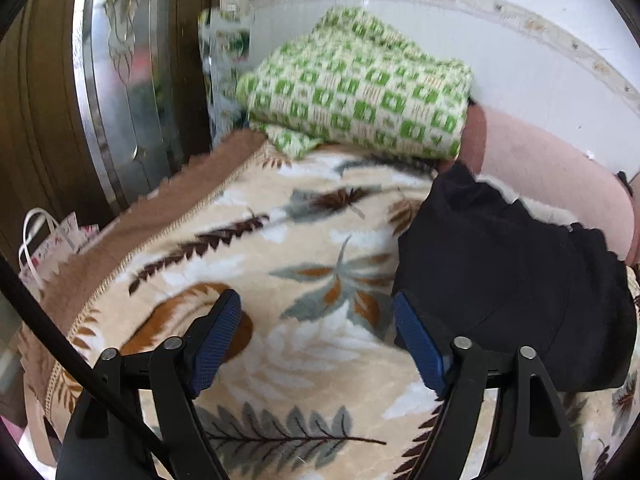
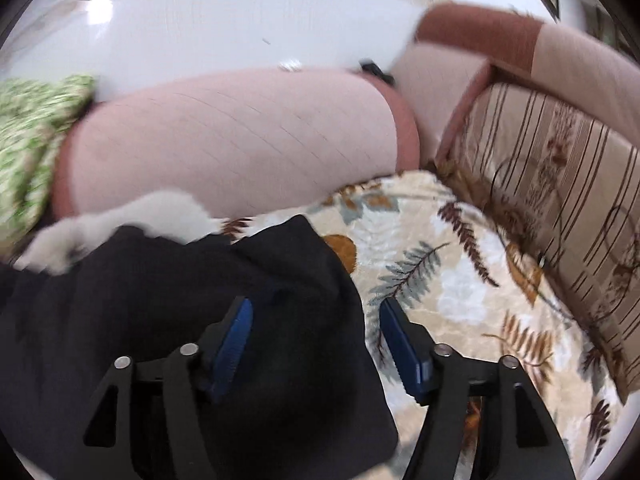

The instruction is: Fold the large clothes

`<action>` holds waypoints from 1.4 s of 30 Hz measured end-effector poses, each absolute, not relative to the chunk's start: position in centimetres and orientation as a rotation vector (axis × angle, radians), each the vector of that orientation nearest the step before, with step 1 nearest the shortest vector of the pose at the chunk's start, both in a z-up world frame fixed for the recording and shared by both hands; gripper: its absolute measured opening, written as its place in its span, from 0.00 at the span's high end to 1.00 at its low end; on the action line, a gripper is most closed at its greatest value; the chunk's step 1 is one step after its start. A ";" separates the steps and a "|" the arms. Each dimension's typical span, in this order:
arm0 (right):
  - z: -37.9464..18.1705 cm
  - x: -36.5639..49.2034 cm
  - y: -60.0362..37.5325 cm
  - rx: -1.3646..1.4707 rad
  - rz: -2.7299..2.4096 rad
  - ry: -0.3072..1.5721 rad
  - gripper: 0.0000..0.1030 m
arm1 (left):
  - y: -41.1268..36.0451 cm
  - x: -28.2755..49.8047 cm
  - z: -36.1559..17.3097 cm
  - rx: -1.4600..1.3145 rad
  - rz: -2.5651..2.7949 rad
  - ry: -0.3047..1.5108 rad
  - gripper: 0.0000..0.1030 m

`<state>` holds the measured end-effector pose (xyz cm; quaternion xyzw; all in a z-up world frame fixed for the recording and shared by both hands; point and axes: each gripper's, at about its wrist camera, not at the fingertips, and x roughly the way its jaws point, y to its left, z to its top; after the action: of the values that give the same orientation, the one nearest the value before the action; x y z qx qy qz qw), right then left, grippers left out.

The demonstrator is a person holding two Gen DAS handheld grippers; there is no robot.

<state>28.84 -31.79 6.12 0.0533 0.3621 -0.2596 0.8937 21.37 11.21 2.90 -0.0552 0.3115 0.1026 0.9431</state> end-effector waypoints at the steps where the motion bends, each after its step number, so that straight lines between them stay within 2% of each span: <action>1: 6.4 27.0 -30.6 0.108 -0.500 0.739 0.31 | 11.0 20.7 3.4 -0.106 0.212 0.603 0.18; 9: 4.8 16.9 -24.0 0.169 -0.285 0.686 0.24 | 8.2 14.5 7.2 0.009 0.206 0.320 0.04; 13: 3.7 14.7 -21.3 0.084 -0.254 0.625 0.23 | 6.2 11.7 8.2 0.013 0.138 0.226 0.03; 17: 2.6 13.6 -20.5 0.057 -0.250 0.562 0.21 | 5.0 11.5 7.8 -0.045 0.064 0.259 0.02; 28: 0.1 15.1 -21.3 0.033 -0.214 0.663 0.20 | 1.5 13.4 5.0 -0.008 -0.011 0.361 0.02; 42: -0.5 14.9 -20.7 0.019 -0.226 0.682 0.18 | 0.6 14.8 2.6 0.049 -0.027 0.518 0.02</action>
<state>14.90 -20.66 -0.52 0.0093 0.3336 -0.1107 0.9361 14.77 0.61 2.60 0.0241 0.2559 -0.0135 0.9663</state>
